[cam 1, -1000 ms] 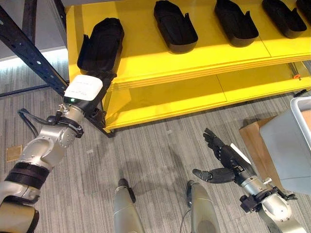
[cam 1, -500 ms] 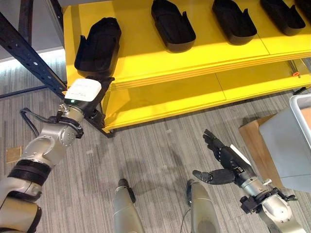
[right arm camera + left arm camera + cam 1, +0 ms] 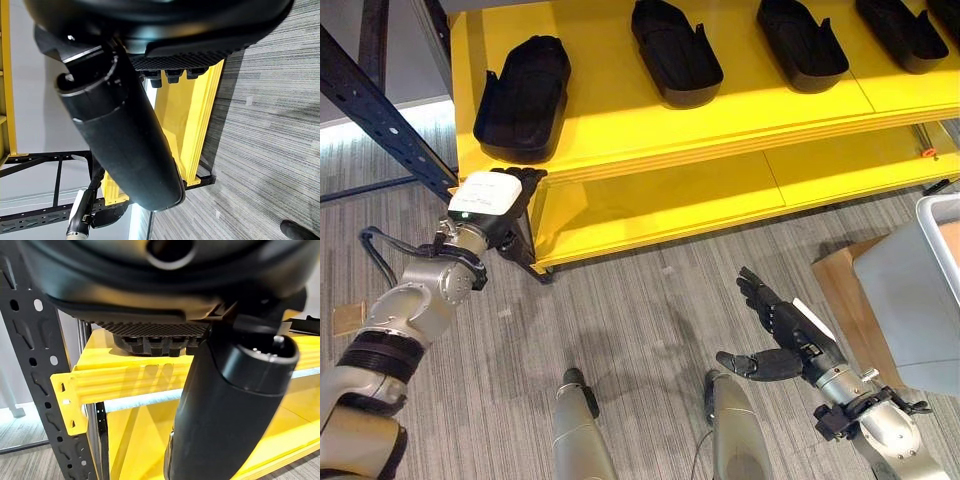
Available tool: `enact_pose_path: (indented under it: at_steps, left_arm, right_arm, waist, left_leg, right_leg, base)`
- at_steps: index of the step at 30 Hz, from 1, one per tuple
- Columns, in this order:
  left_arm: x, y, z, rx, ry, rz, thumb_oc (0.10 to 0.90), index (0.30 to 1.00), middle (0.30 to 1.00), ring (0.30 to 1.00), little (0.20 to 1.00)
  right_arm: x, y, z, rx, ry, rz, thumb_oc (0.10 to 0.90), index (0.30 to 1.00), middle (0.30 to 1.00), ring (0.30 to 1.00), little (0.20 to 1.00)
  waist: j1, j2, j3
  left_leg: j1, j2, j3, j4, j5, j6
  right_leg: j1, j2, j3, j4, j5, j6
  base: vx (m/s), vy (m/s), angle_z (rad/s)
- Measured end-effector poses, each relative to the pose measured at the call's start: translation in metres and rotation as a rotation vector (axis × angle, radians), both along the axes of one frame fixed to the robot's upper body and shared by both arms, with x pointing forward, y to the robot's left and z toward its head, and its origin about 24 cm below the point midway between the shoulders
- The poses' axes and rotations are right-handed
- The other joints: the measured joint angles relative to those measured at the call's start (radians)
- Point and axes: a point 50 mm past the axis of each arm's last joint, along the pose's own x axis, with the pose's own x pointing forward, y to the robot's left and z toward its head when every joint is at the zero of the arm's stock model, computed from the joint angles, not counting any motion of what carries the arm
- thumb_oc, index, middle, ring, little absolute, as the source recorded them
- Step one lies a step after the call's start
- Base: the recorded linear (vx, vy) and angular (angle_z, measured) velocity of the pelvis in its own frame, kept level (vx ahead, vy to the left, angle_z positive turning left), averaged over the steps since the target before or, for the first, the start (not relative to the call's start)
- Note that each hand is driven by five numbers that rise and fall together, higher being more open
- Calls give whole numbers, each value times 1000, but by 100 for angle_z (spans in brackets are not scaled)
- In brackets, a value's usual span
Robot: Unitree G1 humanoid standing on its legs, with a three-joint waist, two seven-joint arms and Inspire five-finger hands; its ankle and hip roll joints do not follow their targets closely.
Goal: Move parts from the plastic box to the shelf.
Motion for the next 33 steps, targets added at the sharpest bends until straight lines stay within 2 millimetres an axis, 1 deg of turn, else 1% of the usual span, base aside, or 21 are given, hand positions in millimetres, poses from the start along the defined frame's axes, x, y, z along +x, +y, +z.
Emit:
enact_pose_path:
  at_steps: [6, 9, 16, 20, 26, 30, 32, 33]
  left_arm:
    - [3, 5, 2, -34, -2, 32, 900, 1000, 1000, 1000, 1000]
    - [15, 0, 9, -20, -4, 40, 900, 1000, 1000, 1000, 1000]
    - [20, 4, 14, -22, -10, 71, 900, 1000, 1000, 1000, 1000]
    - [24, 2, 19, -10, -14, 71, 900, 1000, 1000, 1000, 1000]
    - [27, -2, 19, 9, -6, 58, 900, 1000, 1000, 1000, 1000]
    - [29, -5, 23, 14, -13, 53, 900, 1000, 1000, 1000, 1000]
    - [30, -7, 23, 8, -15, 51, 900, 1000, 1000, 1000, 1000]
    - [32, -7, 23, 3, -13, 56, 900, 1000, 1000, 1000, 1000]
  right_arm:
    - [0, 0, 0, 0, 0, 1, 900, 1000, 1000, 1000, 1000]
    - [0, 0, 0, -3, 1, 2, 900, 1000, 1000, 1000, 1000]
    - [0, -1, 0, -6, 3, 6, 900, 1000, 1000, 1000, 1000]
    - [0, -2, 1, -13, 9, 17, 900, 1000, 1000, 1000, 1000]
    - [0, -2, 1, -5, 10, 18, 900, 1000, 1000, 1000, 1000]
    - [0, -2, 1, -5, 11, 18, 900, 1000, 1000, 1000, 1000]
    - [0, -2, 1, -7, 11, 19, 900, 1000, 1000, 1000, 1000]
    - [0, -2, 1, -7, 11, 19, 900, 1000, 1000, 1000, 1000]
  waist:
    - [-1, 0, 0]
    - [-2, 0, 0]
    - [-25, 0, 0]
    - [-27, 0, 0]
    - [-27, -1, 0]
    - [-28, -1, 0]
    - [-30, -2, -1]
    - [-30, -2, -1]
  left_leg:
    - [0, 0, 0, 2, 0, 1]
    - [-1, 0, 0, 5, -2, 1]
    - [-10, 1, -1, 15, -5, 2]
    - [-17, 2, -1, 19, -5, 2]
    - [-17, 1, -1, 21, -5, 3]
    - [-17, 2, -1, 23, -6, 3]
    - [-16, 2, -2, 24, -16, -9]
    - [-16, 2, -2, 29, -12, 1]
  right_leg:
    - [0, 0, 1, 0, 0, 0]
    - [0, 0, 2, 0, 1, 0]
    - [-8, 1, 4, 5, 1, 1]
    - [-16, 2, 6, 12, 2, 2]
    - [-16, 4, 6, 12, 1, 2]
    - [-17, 5, 8, 15, 1, 2]
    - [-16, 5, 8, 16, -3, 1]
    - [-16, 5, 10, 19, -3, 1]
  base:
    - [0, 0, 0]
    - [0, 0, 0]
    - [0, 0, 0]
    - [0, 0, 0]
    - [0, 0, 0]
    - [44, -9, 0]
    - [45, -10, 0]
    - [0, 0, 0]
